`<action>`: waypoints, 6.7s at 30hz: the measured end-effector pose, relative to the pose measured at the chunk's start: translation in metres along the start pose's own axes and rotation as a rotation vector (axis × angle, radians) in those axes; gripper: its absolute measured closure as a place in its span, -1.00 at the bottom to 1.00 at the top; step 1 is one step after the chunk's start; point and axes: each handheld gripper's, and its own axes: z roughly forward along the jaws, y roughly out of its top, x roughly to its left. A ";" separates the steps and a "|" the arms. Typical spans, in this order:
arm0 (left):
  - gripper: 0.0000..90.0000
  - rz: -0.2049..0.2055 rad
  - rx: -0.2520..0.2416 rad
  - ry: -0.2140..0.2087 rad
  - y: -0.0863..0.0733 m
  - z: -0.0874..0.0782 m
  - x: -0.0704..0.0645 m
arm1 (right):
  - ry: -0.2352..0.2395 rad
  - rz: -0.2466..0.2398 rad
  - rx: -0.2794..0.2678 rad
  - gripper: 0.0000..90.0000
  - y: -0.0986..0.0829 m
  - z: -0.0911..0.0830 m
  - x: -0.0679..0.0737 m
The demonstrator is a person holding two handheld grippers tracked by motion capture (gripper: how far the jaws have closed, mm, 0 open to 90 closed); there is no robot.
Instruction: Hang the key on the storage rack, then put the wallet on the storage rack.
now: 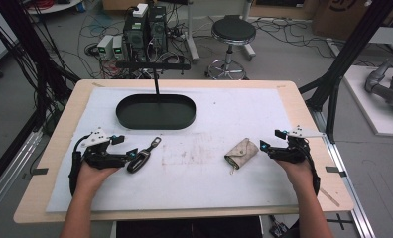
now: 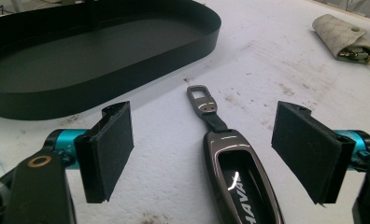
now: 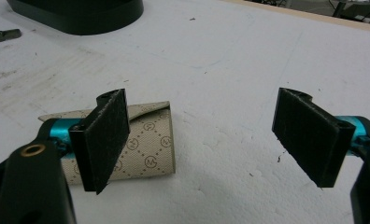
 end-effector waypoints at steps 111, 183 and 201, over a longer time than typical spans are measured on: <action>0.86 0.109 0.005 0.179 0.184 0.092 0.024 | -0.011 -0.043 0.052 -0.57 -0.022 -0.006 0.014; -0.51 0.021 0.002 0.007 0.023 0.013 0.010 | -0.019 -0.025 0.060 -0.57 -0.017 0.007 0.010; -0.56 0.017 0.009 0.019 0.022 0.017 0.011 | -0.052 0.007 0.064 -0.57 -0.019 0.005 0.003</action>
